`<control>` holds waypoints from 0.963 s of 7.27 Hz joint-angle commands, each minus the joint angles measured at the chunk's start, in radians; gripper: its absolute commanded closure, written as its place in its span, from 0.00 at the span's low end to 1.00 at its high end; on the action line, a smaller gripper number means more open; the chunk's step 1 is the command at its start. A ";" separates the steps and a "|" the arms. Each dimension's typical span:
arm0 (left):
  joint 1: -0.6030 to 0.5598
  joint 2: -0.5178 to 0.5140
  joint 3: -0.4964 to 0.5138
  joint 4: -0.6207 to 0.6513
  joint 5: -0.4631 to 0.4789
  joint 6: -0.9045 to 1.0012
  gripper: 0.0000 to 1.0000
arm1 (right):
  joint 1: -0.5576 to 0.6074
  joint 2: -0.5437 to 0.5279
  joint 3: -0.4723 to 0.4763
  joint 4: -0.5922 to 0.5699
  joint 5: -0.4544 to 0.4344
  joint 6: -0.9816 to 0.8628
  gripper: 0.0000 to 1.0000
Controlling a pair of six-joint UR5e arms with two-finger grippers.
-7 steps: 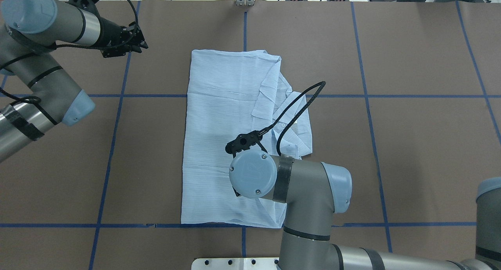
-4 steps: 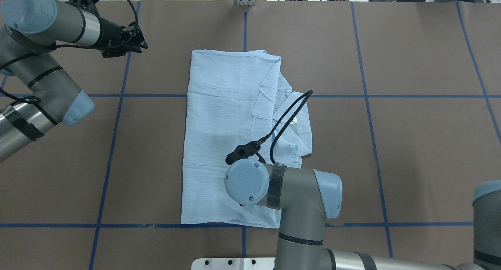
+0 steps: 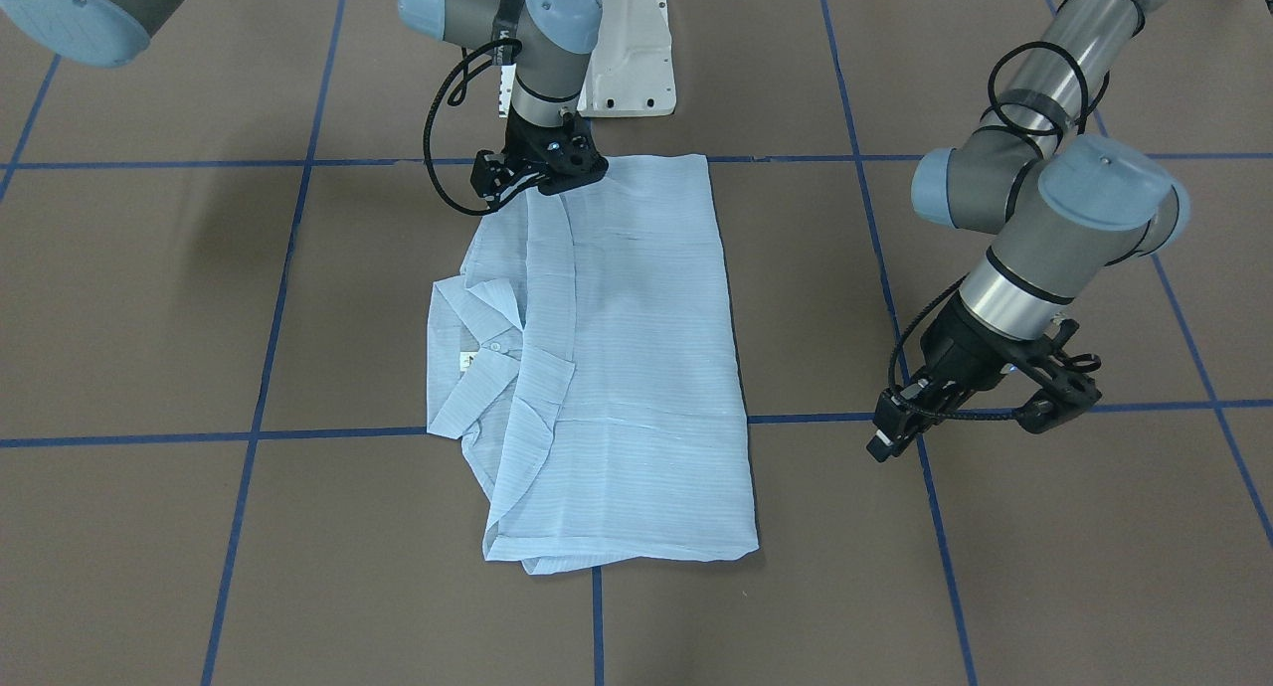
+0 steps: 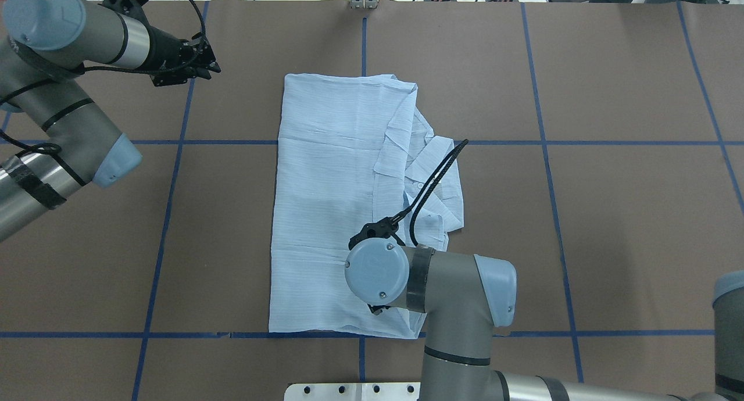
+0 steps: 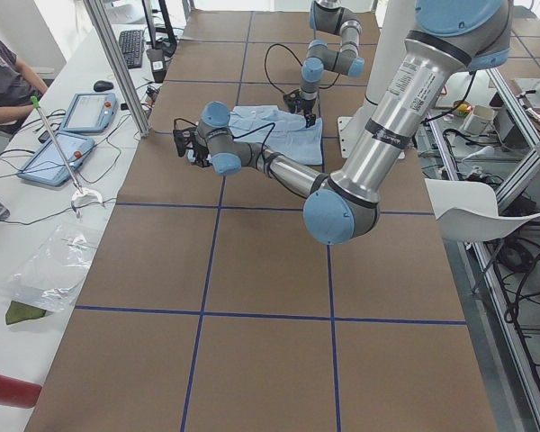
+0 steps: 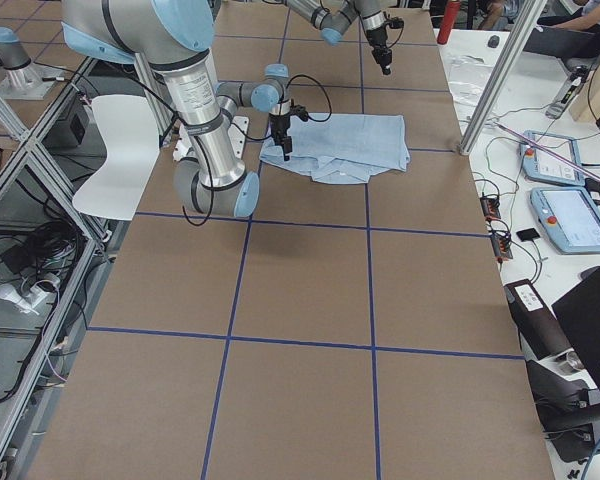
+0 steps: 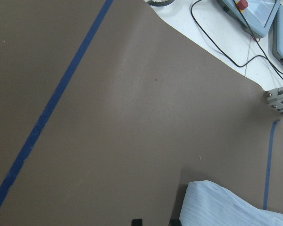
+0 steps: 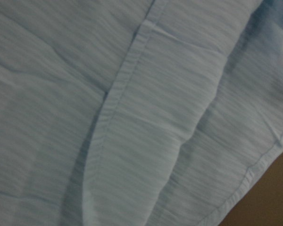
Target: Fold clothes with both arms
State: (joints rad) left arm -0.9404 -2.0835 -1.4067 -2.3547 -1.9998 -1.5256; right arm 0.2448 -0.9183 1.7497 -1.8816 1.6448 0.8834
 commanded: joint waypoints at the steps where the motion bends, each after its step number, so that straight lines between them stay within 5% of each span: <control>1: 0.000 0.000 0.000 0.000 0.000 -0.001 0.68 | 0.023 -0.121 0.120 -0.019 0.001 -0.058 0.00; 4: 0.000 -0.001 -0.021 0.024 0.000 -0.002 0.68 | 0.047 -0.218 0.198 -0.048 -0.002 -0.078 0.00; 7: -0.001 0.000 -0.044 0.038 0.001 -0.002 0.68 | 0.103 -0.190 0.198 -0.047 0.015 -0.077 0.00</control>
State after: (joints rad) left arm -0.9406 -2.0840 -1.4420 -2.3188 -1.9990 -1.5279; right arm 0.3148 -1.1258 1.9507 -1.9319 1.6465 0.8067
